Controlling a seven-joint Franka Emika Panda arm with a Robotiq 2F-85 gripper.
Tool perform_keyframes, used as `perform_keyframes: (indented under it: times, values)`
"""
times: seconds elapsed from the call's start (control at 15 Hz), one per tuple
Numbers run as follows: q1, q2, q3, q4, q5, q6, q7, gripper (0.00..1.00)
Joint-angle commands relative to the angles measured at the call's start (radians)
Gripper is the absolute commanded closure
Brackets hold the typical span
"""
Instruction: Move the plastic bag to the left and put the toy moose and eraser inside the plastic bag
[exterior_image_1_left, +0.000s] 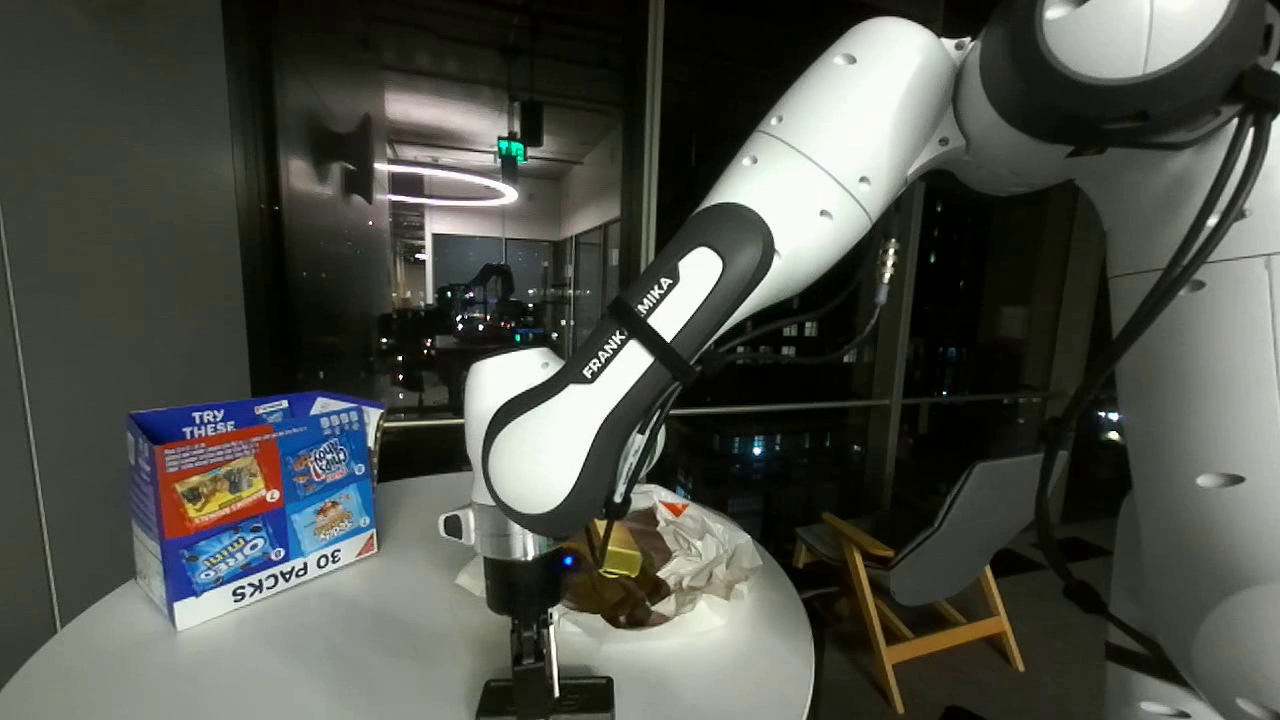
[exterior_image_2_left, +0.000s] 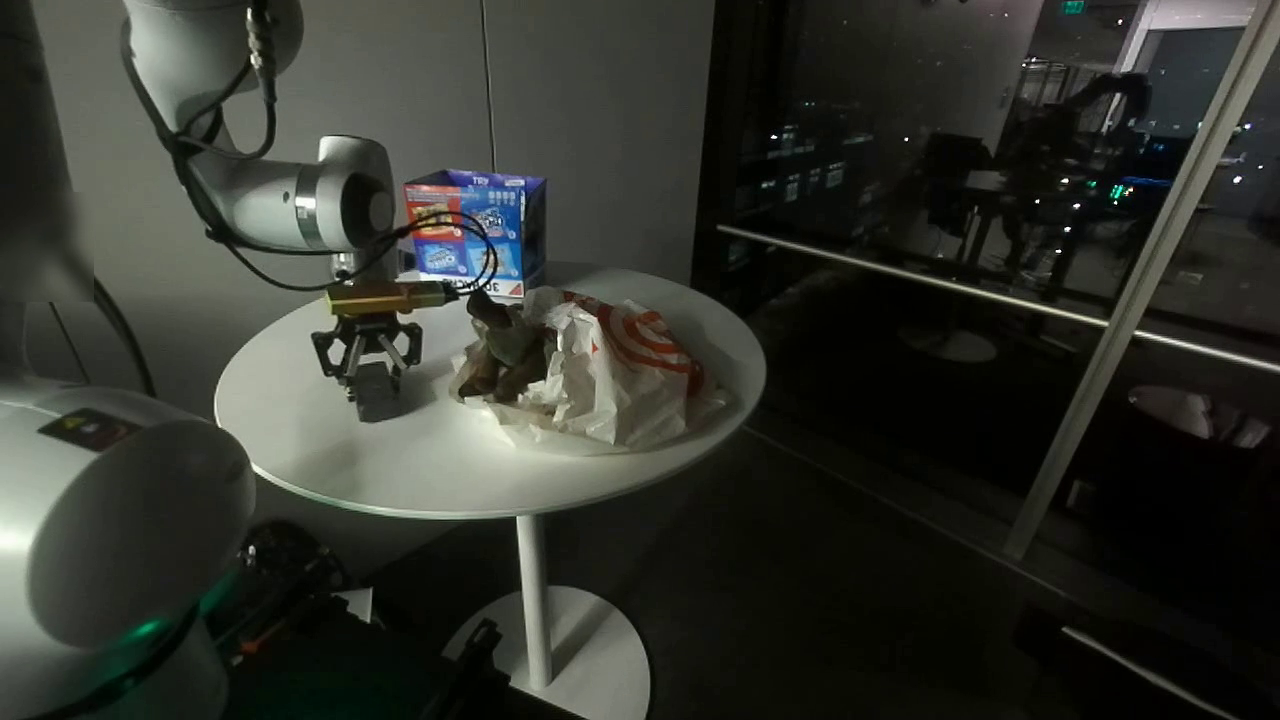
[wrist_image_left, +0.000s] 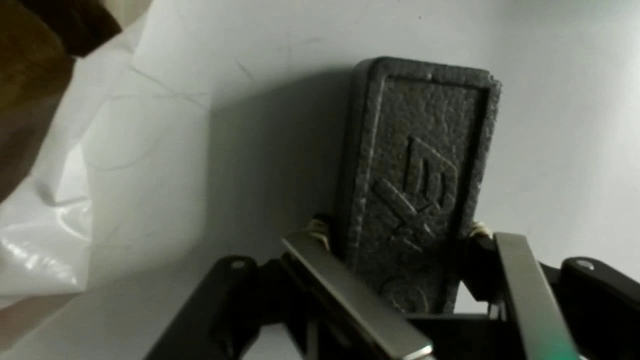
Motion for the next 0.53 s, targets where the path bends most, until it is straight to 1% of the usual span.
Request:
perform_keyframes:
  times: [0.0, 0.07, 0.2, 0.33, 0.47]
  values:
    - [-0.018, -0.047, 0.011, -0.011, 0.059, -0.030, -0.024, 0.66]
    - [-0.027, -0.062, 0.012, -0.010, 0.097, -0.045, -0.045, 0.66]
    - [-0.032, -0.117, -0.001, -0.032, 0.125, -0.030, -0.021, 0.66]
    - [-0.032, -0.174, -0.027, -0.058, 0.081, 0.029, 0.067, 0.66]
    - [-0.037, -0.221, -0.052, -0.063, 0.061, 0.037, 0.134, 0.66]
